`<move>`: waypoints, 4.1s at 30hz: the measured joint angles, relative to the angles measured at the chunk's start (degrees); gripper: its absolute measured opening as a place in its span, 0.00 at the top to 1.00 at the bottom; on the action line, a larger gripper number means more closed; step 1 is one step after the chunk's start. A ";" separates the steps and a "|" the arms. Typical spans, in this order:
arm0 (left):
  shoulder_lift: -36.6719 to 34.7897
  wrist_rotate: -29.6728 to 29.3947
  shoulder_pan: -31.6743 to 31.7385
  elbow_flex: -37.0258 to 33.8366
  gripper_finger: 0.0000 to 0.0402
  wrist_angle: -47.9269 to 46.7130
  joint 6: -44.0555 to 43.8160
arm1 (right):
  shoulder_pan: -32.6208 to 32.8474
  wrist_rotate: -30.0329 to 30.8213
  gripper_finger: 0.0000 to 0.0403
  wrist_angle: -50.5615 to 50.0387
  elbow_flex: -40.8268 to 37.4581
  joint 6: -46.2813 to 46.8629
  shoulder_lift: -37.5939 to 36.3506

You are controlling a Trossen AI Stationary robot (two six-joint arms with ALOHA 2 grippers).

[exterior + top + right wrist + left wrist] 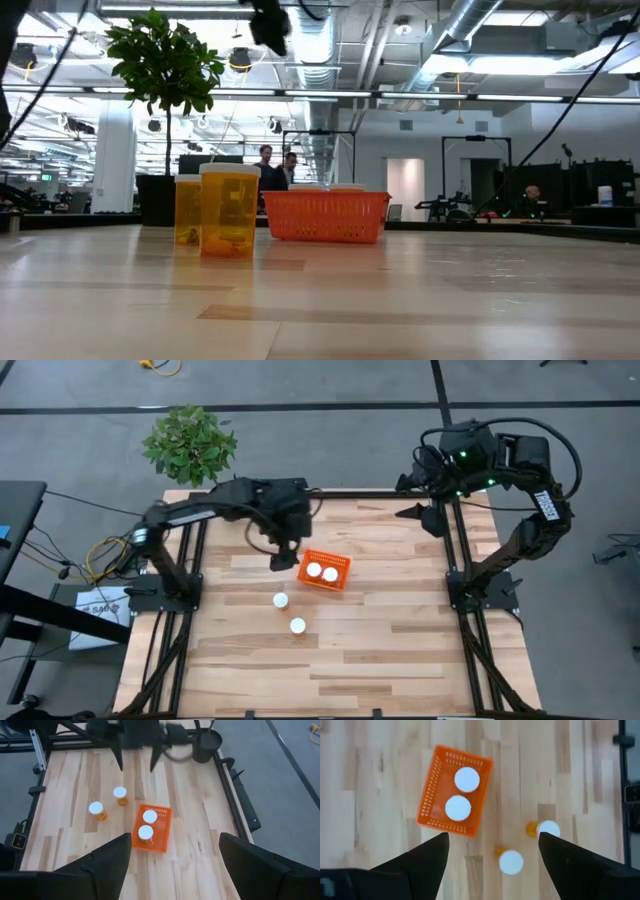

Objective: Pick and place pill bottles into a basket
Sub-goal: Put the orange pill bottle into the orange basket

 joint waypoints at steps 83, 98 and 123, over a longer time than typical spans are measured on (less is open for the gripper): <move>-15.64 -6.13 -13.28 -53.21 0.26 38.52 13.19 | 25.35 26.23 0.26 6.24 -21.42 30.01 -1.01; -15.64 -7.25 -13.52 -53.21 0.26 36.54 9.34 | 26.49 27.30 0.26 4.89 -21.42 29.49 -1.01; -15.16 -8.93 -13.41 -53.23 0.18 35.96 11.13 | 26.47 27.30 0.26 4.70 -21.42 29.40 -1.01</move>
